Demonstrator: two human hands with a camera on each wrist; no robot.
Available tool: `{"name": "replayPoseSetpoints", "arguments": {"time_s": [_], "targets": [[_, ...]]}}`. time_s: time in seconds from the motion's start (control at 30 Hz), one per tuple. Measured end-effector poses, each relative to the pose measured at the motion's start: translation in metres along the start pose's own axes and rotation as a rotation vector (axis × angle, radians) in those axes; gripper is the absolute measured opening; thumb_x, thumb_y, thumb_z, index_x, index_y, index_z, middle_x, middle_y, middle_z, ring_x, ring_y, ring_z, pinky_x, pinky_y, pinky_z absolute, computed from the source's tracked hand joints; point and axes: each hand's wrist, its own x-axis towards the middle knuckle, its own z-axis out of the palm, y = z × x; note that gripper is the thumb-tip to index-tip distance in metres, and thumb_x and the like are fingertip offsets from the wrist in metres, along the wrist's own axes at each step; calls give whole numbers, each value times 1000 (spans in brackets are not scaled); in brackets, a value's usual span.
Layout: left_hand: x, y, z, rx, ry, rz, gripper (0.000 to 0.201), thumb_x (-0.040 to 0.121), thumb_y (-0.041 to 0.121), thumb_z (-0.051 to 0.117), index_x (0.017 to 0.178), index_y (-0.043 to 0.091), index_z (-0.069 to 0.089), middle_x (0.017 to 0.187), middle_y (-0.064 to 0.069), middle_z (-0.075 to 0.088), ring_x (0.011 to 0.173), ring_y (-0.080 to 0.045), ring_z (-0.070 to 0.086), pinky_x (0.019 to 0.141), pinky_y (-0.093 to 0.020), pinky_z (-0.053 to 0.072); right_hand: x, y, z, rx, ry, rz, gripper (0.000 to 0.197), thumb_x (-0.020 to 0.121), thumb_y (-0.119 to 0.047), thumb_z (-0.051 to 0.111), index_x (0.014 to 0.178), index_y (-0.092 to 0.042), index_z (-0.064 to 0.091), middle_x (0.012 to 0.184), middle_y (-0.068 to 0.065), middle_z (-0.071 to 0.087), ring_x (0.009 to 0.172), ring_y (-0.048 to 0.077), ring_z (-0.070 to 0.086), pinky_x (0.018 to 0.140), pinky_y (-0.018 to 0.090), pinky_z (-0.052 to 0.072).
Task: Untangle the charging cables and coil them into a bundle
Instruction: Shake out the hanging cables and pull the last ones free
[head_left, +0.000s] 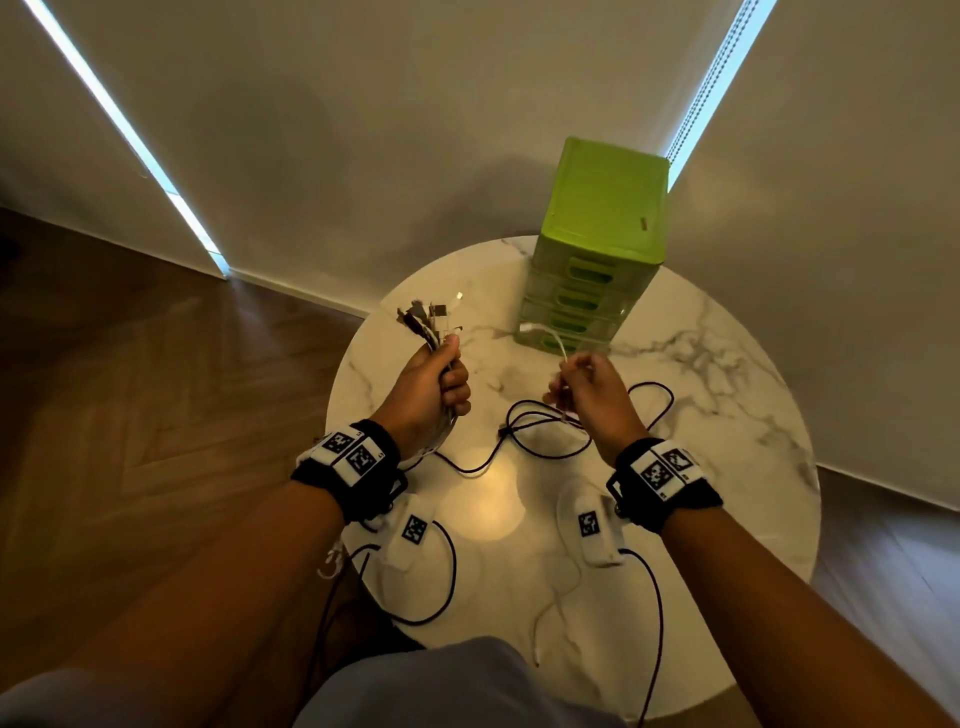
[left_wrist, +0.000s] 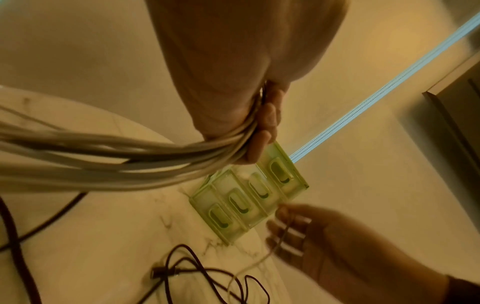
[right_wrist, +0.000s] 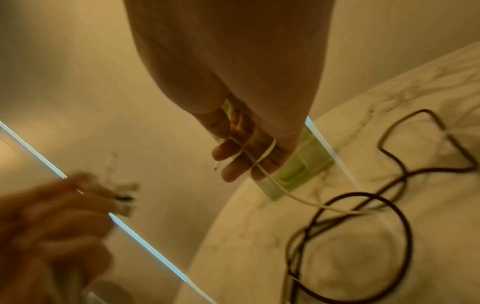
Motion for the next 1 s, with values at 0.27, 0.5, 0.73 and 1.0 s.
{"name": "replayPoseSetpoints", "arguments": {"time_s": [0.27,0.5,0.73,1.0], "targets": [[6,-11,28,-40,-17,24,29,103,39,48,78,26,40,57,8,30,49,-8,27,53,-25,25,-58,-47,25,-175,-108,-395,8,105,-16,48,109,-12,55,85,0,67,80,20,68,77,36,59],[-1,-10,33,52,-79,91,30,97,39,60,79,24,42,63,3,25,54,-12,24,51,-28,23,-73,-34,37,-424,-122,-438,9,106,-23,46,110,-19,53,83,-17,64,78,4,67,70,24,57],[-4,-15,32,190,-87,115,26,107,36,43,91,16,45,70,-2,46,53,-16,41,47,-28,36,-81,-33,41,-431,-194,-352,16,106,-30,43,104,-17,52,81,-4,68,68,8,65,66,29,57],[-3,8,25,187,-78,216,26,109,34,36,94,15,45,61,4,48,69,-24,72,76,-46,56,-80,3,25,-723,-272,-331,35,109,-46,23,84,-39,46,68,-7,63,69,3,57,96,49,43]]}}
